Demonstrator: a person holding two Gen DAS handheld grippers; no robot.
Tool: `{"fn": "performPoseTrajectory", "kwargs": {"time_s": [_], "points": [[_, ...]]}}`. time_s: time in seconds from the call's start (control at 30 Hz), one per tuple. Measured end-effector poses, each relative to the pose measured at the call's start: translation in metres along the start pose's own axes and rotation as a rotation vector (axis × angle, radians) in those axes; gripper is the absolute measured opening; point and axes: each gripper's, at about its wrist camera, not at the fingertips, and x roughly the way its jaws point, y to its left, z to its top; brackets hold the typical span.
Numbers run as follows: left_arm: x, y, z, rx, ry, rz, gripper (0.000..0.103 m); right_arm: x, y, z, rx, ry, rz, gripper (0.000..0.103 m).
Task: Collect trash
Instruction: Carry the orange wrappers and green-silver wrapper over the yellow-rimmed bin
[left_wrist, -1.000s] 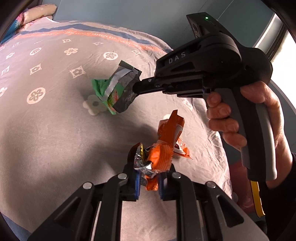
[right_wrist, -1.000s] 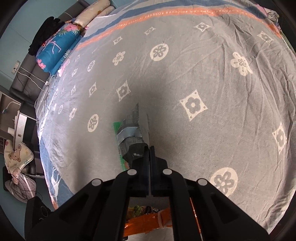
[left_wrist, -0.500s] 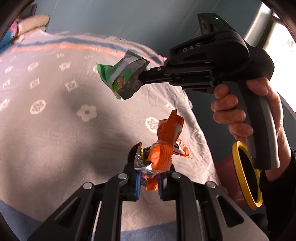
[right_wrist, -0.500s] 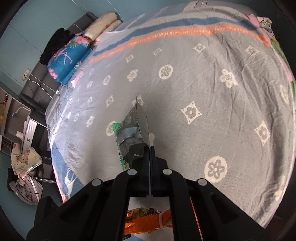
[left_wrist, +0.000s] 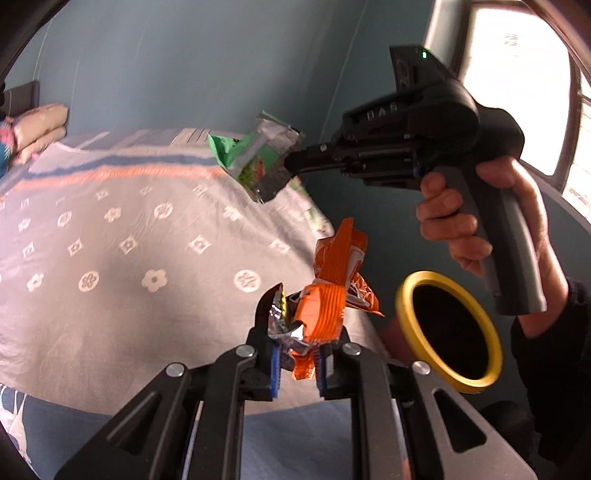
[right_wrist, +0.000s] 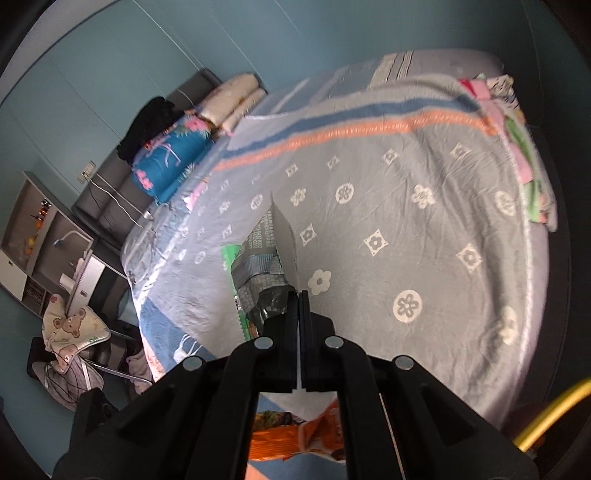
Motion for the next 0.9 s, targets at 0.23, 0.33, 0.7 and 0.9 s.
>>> {"fn": "performPoseTrajectory", "kwargs": {"time_s": [0.23,0.33,0.7,0.9], "points": [[-0.037,-0.053,0.003,0.068,-0.063,-0.052,0.013,-0.09,-0.017,-0.03,0.031,-0.089,-0.018,0.001],[-0.046,-0.075,0.004,0.098,-0.078,-0.076,0.013,-0.128,-0.03,-0.043,0.052,-0.132,-0.038,0.001],[-0.042,-0.142,0.003,0.217,-0.066,-0.144,0.013,-0.241,-0.087,-0.103,0.132,-0.256,-0.141,0.001],[-0.02,-0.173,0.002,0.267,-0.038,-0.167,0.013,-0.278,-0.122,-0.138,0.171,-0.297,-0.212,0.001]]}}
